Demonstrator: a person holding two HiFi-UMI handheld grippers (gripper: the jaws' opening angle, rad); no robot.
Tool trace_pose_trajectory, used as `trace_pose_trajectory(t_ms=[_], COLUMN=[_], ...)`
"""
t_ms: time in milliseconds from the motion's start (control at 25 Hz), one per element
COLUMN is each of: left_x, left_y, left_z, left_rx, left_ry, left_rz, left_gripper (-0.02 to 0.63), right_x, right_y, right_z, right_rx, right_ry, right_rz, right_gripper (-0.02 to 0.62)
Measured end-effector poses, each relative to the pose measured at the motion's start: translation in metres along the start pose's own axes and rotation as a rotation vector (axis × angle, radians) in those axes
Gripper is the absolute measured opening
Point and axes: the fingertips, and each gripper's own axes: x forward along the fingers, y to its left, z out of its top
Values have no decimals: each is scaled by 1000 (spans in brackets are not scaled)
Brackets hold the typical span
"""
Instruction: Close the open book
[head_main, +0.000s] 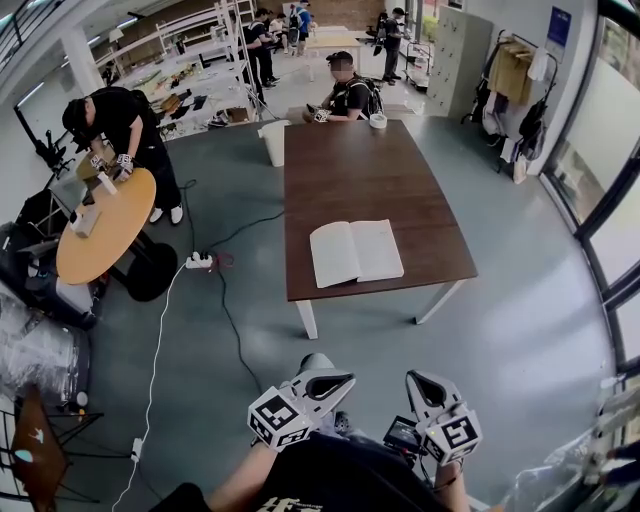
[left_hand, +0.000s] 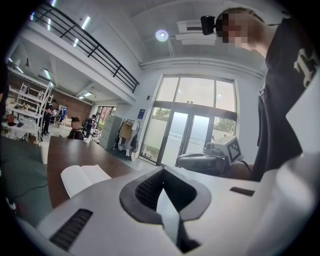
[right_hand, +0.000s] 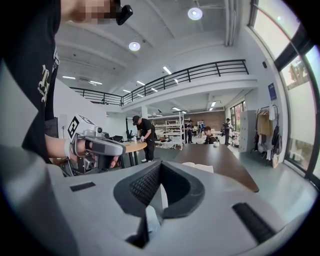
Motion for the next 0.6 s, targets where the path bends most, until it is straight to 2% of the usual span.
trace_pose_trajectory(t_ms=[600], left_x=[-12], left_y=[-8], left_z=[7], left_rx=[17], left_ry=[-22], left_rz=[41], left_gripper=[6], right_x=[0], right_y=[9], right_z=[9], right_rx=[-13], right_ry=[-23], right_rz=[36], right_gripper=[-13])
